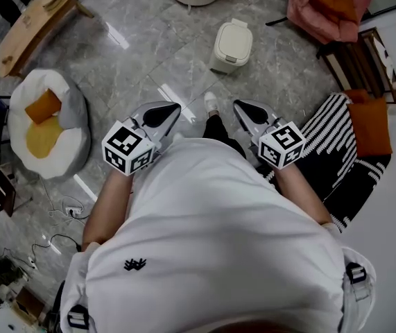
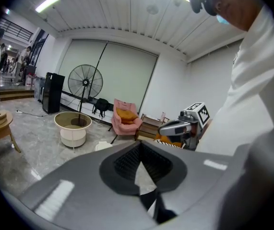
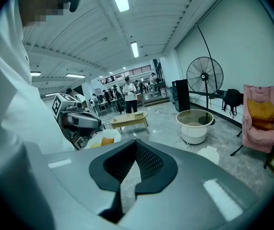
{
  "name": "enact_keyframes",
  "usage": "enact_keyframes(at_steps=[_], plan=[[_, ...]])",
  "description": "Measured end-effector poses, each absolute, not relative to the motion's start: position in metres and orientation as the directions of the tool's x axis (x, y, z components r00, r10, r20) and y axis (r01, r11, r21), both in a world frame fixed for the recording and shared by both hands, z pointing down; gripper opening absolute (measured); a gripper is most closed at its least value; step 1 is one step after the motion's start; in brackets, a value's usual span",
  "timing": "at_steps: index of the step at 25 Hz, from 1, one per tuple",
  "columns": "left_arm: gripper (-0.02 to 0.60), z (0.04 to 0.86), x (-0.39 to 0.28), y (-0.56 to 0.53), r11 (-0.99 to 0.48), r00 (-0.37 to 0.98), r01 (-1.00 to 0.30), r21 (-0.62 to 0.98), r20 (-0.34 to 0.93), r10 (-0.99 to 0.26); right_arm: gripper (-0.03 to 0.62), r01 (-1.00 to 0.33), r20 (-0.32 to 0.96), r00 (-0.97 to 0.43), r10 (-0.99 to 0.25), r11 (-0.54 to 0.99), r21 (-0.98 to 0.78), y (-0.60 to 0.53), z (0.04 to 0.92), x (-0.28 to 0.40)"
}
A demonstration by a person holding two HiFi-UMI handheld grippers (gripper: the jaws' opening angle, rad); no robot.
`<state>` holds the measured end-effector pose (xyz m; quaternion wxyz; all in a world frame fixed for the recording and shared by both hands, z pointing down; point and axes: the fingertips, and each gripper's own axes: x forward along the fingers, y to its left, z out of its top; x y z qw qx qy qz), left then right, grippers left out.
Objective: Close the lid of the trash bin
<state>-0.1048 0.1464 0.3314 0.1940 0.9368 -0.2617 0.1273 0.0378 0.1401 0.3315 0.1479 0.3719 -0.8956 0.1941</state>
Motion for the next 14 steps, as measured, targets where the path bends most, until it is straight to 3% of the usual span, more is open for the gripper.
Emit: enact_keyframes(at_steps=[14], plan=[[0.055,0.341,-0.103,0.136,-0.772,0.82,-0.554,0.311,0.367,-0.44,0.002,-0.714,0.402,-0.691,-0.6,0.655,-0.249,0.12,0.335,0.039]])
